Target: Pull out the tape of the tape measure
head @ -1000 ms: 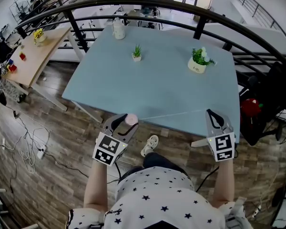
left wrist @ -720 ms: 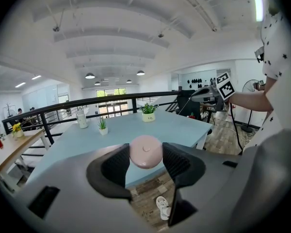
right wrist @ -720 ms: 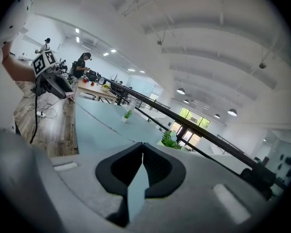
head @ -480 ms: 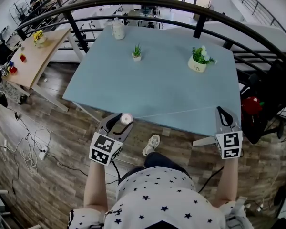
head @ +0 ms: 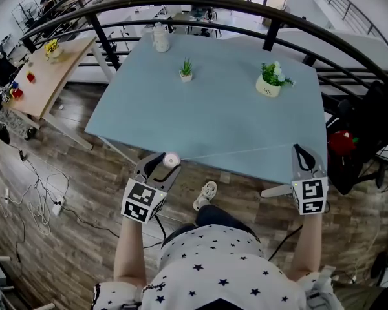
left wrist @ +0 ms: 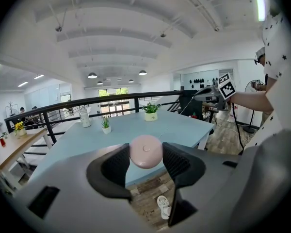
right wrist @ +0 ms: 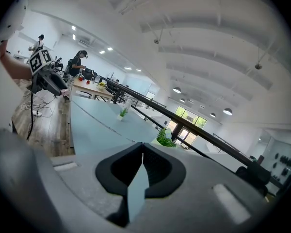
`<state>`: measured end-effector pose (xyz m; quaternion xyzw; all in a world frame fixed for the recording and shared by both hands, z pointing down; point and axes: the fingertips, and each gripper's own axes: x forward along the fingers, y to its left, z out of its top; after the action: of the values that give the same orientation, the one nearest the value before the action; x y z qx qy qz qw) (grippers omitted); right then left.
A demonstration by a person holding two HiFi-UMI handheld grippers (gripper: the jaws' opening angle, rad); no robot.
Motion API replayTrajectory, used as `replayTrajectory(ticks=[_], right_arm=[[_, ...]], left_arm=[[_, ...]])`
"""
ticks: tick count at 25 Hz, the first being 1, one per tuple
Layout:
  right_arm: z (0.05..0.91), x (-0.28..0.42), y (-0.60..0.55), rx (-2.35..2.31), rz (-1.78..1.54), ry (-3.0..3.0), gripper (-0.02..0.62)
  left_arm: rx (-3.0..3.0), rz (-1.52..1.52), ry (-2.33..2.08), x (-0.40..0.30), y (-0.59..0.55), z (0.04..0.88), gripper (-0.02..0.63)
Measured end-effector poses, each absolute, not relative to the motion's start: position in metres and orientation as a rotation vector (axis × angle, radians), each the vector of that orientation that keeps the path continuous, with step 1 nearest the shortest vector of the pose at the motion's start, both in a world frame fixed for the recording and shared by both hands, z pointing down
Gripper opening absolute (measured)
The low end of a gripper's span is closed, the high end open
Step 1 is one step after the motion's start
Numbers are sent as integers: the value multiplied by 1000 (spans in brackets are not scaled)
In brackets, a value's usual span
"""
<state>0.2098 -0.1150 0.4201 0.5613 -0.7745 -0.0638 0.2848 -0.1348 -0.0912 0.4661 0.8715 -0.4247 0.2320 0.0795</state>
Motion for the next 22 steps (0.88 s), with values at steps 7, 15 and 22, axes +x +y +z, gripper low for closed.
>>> replayTrajectory(ticks=[7,15,22], right_arm=[[416,230,-117,1570,-162,-2021,14],[411,235,-116,1603,-159,-2010,14],[412,224,-117,1583,-153,-2048,14]], left_arm=[[2589,685,-1297,-144,-92,468,212],[2592,683,-1291,-143,-92,467,212],[2601,678,-1272,-138,-93,469,212]])
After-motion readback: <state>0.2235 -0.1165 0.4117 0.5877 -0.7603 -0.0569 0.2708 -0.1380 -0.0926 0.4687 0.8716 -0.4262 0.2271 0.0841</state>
